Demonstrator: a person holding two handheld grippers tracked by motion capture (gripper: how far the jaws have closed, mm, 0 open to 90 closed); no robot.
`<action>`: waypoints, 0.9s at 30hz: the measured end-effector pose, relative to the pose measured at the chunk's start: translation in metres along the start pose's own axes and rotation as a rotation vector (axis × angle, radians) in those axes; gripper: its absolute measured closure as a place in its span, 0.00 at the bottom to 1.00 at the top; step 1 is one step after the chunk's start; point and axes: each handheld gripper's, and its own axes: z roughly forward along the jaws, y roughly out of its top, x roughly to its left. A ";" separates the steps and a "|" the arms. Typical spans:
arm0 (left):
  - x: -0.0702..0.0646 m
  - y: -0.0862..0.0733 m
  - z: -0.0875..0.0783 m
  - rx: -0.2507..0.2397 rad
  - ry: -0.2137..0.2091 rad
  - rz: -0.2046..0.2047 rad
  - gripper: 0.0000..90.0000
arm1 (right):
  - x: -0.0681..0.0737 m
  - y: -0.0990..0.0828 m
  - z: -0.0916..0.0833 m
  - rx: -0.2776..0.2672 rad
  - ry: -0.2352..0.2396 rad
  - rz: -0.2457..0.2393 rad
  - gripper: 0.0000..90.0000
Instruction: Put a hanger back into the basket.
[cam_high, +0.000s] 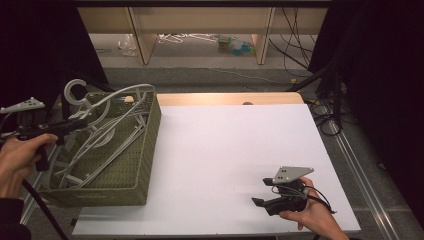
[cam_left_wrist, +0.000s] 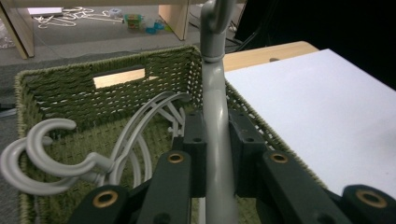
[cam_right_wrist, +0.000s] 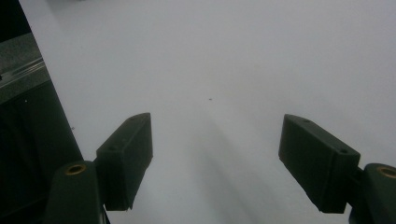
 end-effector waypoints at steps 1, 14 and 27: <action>0.002 0.000 0.000 0.006 0.002 -0.002 0.87 | 0.000 0.000 0.000 -0.001 0.002 0.001 0.30; 0.018 -0.007 0.007 0.080 0.017 -0.003 0.87 | 0.000 0.000 0.000 0.009 0.012 0.000 0.30; 0.016 -0.002 0.038 0.207 0.006 0.077 0.87 | 0.000 0.000 0.001 0.007 0.014 -0.007 0.30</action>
